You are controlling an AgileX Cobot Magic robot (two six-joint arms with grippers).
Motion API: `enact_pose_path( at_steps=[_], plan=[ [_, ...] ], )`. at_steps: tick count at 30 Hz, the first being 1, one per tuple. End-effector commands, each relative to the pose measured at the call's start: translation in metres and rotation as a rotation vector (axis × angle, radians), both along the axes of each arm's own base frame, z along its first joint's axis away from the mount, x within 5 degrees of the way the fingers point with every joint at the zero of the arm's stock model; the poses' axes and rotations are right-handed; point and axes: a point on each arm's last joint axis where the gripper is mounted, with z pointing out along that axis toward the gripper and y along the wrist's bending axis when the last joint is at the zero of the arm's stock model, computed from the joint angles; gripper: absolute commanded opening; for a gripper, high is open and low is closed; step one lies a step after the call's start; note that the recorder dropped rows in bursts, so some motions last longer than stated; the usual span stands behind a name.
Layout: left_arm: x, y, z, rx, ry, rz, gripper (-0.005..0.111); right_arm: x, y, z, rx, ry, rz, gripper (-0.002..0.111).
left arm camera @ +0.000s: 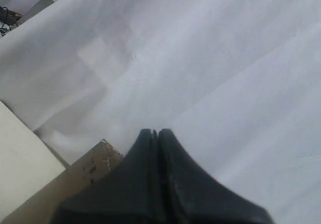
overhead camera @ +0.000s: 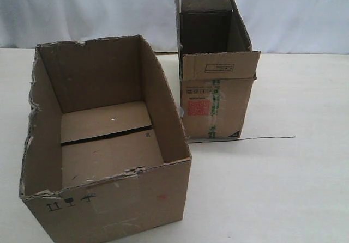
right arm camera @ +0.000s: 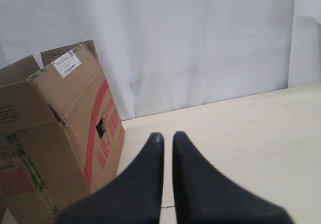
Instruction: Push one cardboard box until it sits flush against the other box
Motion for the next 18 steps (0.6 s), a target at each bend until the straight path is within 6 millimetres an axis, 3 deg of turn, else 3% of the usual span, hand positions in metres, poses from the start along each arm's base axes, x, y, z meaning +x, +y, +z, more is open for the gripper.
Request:
enact_pose_path(
  at_steps=[1,8,11,14,18],
  plan=[
    [-0.001,0.002,0.004,-0.019,-0.05,0.015,0.0,0.0,0.0,-0.002,-0.009,0.008,-0.005,0.005],
    [-0.009,0.01,0.022,-0.055,-0.267,0.101,0.0,0.0,0.0,-0.002,-0.009,0.008,-0.005,0.005],
    [-0.015,0.018,0.029,-0.213,-0.382,0.128,0.0,0.0,0.0,-0.002,-0.009,0.008,-0.005,0.005],
    [-0.018,0.015,0.043,-0.335,-0.415,0.033,0.0,0.0,0.0,-0.002,-0.009,0.008,-0.005,0.005],
    [-0.029,-0.008,0.084,0.07,-0.321,-0.078,0.0,0.0,0.0,-0.002,-0.009,0.008,-0.005,0.005]
  ],
)
